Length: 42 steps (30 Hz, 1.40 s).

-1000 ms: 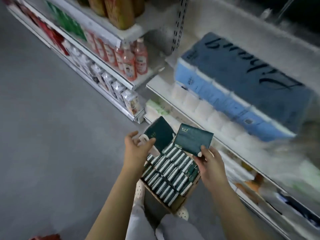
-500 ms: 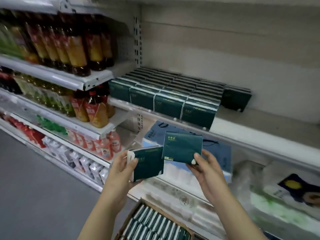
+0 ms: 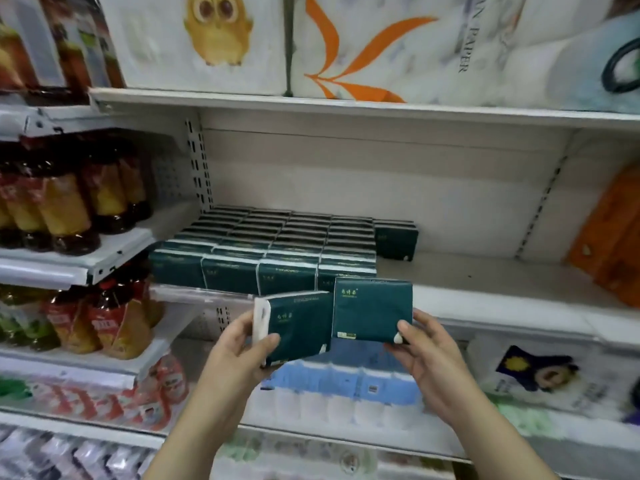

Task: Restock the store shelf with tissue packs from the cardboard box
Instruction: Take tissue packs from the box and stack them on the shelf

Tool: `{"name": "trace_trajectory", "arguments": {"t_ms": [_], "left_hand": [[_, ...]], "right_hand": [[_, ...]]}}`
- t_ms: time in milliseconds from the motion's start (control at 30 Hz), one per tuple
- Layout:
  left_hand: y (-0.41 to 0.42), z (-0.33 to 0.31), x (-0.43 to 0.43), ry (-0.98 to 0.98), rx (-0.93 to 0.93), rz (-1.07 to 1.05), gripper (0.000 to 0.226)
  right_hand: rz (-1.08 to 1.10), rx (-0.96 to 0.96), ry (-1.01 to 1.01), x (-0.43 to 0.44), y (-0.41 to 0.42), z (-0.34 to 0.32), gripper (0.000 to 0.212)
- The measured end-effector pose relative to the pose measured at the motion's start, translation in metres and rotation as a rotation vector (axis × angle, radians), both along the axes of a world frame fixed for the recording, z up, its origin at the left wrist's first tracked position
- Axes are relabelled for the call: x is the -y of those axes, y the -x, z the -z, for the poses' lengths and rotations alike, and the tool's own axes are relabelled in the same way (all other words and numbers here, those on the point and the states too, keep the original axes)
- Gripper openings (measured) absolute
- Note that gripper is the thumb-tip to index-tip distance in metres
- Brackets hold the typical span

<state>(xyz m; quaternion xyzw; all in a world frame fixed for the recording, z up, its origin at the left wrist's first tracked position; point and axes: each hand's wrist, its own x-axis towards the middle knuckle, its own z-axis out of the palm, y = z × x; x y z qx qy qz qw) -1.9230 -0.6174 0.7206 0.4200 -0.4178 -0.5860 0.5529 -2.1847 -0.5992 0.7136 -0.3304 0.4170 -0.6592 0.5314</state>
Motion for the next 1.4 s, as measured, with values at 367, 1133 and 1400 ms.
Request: {"name": "trace_trajectory", "arguments": {"t_ms": [367, 1133, 1400], "left_hand": [[0.052, -0.046, 0.078, 0.131, 0.184, -0.012, 0.031], [0.162, -0.052, 0.245, 0.120, 0.396, -0.186, 0.035], [0.161, -0.043, 0.250, 0.128, 0.395, -0.195, 0.033]], "right_hand": [[0.161, -0.203, 0.121, 0.057, 0.068, -0.035, 0.100], [0.280, -0.608, -0.201, 0.242, 0.148, 0.020, 0.036], [0.334, -0.825, -0.230, 0.254, 0.135, 0.031, 0.027]]}}
